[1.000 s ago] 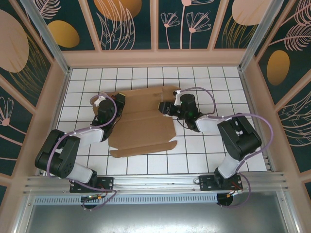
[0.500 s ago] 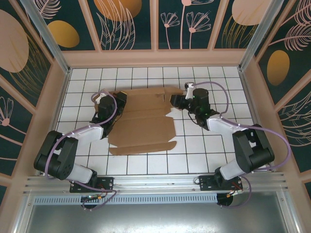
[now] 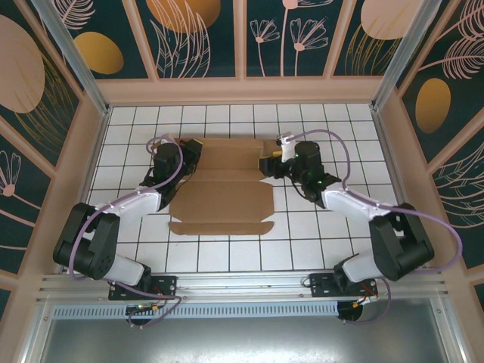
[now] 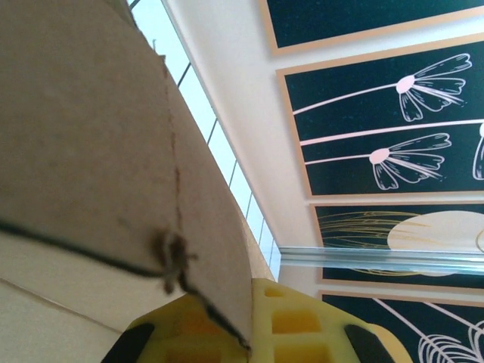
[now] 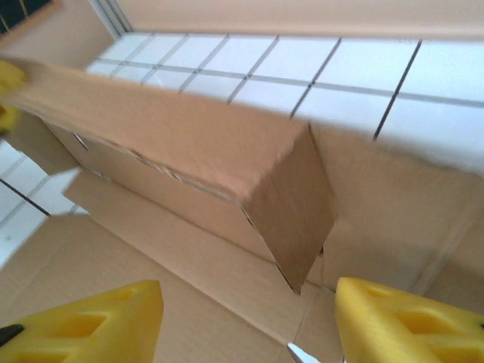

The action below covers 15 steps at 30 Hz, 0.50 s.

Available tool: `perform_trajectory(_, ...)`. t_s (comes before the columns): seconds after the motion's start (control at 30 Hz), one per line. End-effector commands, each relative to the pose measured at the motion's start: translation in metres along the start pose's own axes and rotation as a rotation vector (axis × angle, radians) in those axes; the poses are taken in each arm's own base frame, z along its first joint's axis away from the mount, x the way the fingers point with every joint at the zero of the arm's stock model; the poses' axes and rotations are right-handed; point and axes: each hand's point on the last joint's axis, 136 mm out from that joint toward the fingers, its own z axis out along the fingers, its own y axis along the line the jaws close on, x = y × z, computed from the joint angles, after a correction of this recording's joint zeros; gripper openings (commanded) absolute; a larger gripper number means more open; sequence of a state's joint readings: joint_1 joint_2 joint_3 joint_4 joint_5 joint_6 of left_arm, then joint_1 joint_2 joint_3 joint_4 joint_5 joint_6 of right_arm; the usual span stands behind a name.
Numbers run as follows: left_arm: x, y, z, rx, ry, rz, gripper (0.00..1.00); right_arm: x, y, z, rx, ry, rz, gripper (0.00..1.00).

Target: Fold the paper box

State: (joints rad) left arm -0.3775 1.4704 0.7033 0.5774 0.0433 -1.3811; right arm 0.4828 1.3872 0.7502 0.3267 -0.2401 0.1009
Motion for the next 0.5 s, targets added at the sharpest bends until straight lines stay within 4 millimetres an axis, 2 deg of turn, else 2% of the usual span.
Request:
perform_trajectory(0.0,-0.004,0.004,0.002,-0.029,-0.016,0.042,0.0,-0.046,0.0,-0.033,-0.014,-0.155,-0.021,0.59)
perform_trajectory(0.07,-0.002,0.01,0.004,-0.037,-0.013,0.045,0.0,-0.058,-0.019,-0.049,0.025,-0.209,0.036,0.55)
perform_trajectory(0.13,0.001,0.016,0.007,-0.046,0.001,0.044,0.0,-0.065,-0.051,-0.063,0.129,-0.263,0.118,0.51)
perform_trajectory(0.2,0.003,0.018,0.01,-0.048,0.013,0.044,0.0,-0.061,-0.082,-0.068,0.227,-0.272,0.184,0.49)
perform_trajectory(0.27,0.004,0.017,0.011,-0.046,0.02,0.046,0.0,-0.048,-0.113,-0.061,0.334,-0.217,0.228,0.49)
perform_trajectory(0.37,0.003,0.015,0.012,-0.05,0.015,0.044,0.0,-0.019,-0.145,-0.039,0.419,-0.069,0.244,0.48)
perform_trajectory(0.47,0.001,0.013,0.015,-0.058,0.013,0.041,0.0,0.006,-0.158,-0.019,0.436,0.042,0.162,0.48)
